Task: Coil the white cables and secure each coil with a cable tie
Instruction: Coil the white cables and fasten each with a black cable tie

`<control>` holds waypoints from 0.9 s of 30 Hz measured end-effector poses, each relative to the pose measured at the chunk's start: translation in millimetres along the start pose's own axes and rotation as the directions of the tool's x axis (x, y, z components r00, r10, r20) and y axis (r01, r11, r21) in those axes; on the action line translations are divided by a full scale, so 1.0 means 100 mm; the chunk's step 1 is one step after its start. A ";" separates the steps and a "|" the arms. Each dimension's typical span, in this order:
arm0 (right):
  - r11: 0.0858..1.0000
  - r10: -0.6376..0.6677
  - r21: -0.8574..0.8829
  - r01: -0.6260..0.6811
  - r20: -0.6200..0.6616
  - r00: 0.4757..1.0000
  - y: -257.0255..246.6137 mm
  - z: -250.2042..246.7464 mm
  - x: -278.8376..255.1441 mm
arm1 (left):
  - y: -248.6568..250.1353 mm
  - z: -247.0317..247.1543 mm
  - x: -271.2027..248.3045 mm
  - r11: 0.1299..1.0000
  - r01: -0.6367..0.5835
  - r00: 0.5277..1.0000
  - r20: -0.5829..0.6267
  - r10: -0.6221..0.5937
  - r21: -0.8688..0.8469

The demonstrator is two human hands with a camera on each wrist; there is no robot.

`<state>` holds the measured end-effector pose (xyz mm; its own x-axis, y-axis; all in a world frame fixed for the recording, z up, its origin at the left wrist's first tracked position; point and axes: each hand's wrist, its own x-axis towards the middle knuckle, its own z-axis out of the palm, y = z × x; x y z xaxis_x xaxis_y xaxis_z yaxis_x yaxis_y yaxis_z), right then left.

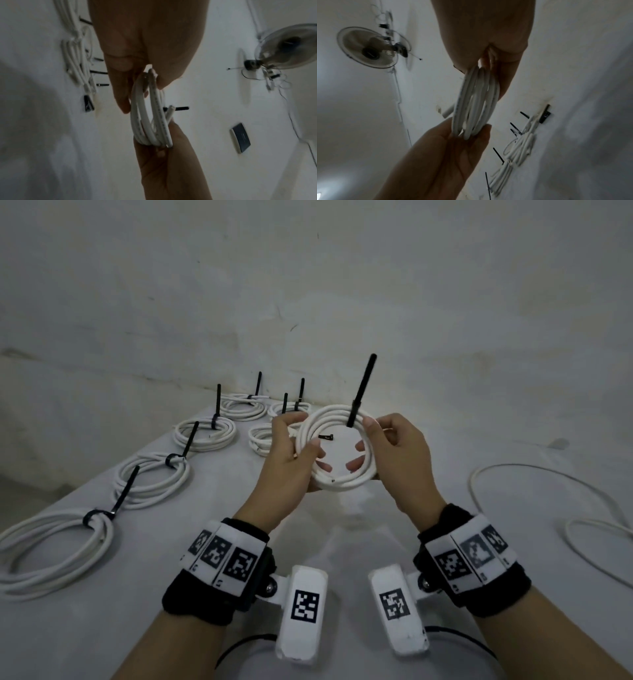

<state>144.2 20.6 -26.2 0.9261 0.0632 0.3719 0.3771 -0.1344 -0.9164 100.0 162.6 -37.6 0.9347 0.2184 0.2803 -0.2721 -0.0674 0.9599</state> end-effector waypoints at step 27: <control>0.793 0.216 -0.599 0.113 0.449 0.867 0.79 -0.19 0.19 | -0.43 -0.91 0.27 0.579 0.408 0.912 -0.281 -0.300 0.706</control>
<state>192.2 -7.1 -88.9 0.8809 0.4698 0.0574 0.4079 -0.6921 -0.5955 116.1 260.4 -71.2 0.8697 0.4926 -0.0316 0.3852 -0.6372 0.6675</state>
